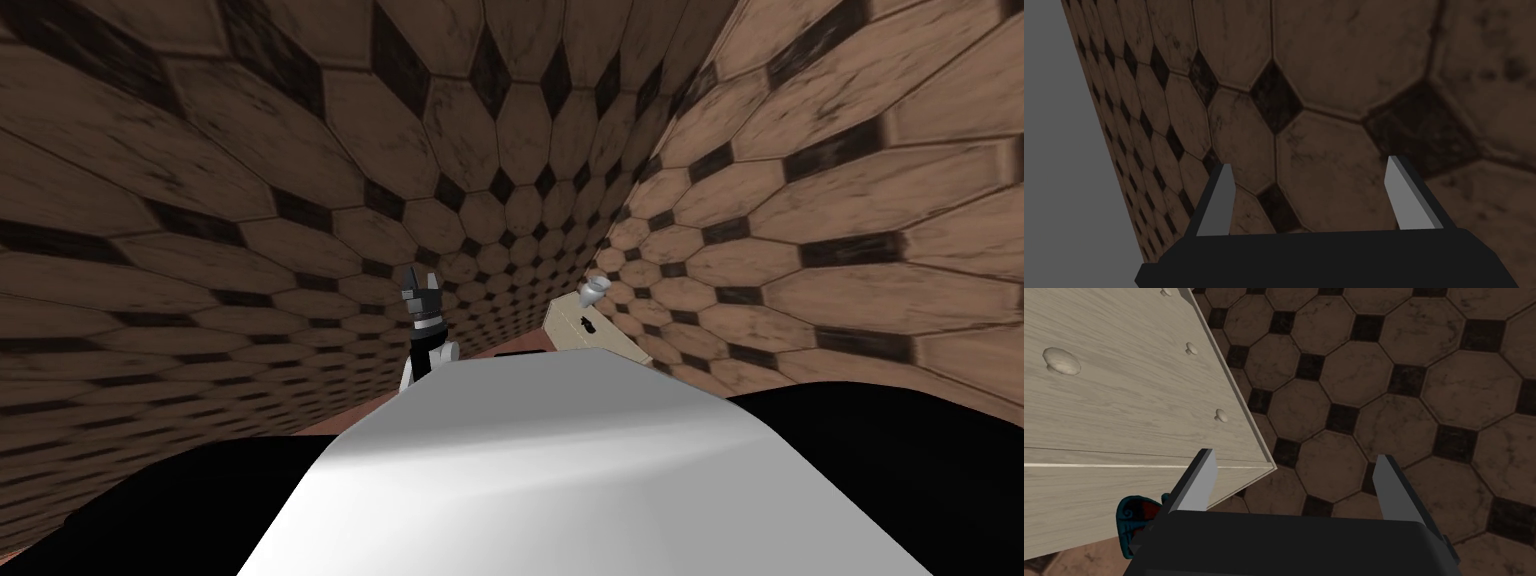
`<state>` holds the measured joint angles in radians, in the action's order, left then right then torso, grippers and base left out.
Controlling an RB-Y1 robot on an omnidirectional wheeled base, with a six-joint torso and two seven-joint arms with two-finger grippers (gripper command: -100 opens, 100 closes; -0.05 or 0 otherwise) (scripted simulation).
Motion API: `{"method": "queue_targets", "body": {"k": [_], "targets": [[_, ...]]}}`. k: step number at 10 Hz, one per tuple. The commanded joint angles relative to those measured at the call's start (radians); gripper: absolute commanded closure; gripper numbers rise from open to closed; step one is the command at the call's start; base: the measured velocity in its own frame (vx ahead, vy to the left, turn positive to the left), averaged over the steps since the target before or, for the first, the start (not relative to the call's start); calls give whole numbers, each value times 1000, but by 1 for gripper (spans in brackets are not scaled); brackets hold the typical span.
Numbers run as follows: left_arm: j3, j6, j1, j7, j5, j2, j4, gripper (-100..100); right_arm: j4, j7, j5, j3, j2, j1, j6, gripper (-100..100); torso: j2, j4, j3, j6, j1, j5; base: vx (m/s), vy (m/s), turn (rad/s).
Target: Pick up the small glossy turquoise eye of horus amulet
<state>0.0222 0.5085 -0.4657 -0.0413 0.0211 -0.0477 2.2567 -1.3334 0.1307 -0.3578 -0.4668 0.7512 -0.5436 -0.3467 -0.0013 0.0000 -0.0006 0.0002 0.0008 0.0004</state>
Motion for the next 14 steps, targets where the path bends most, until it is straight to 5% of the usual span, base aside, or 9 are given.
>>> {"method": "queue_targets", "body": {"k": [1,14], "targets": [[0,0,0,0,0,0,0,0,33,0,-5,-13,11,18,1,-100,0,0,0,0,0,0,25,12,98],[0,0,0,0,0,0,0,0,326,47,-63,-86,232,89,-3,-100,-2,0,-1,0,-3,-1,41,-8,138]]}}
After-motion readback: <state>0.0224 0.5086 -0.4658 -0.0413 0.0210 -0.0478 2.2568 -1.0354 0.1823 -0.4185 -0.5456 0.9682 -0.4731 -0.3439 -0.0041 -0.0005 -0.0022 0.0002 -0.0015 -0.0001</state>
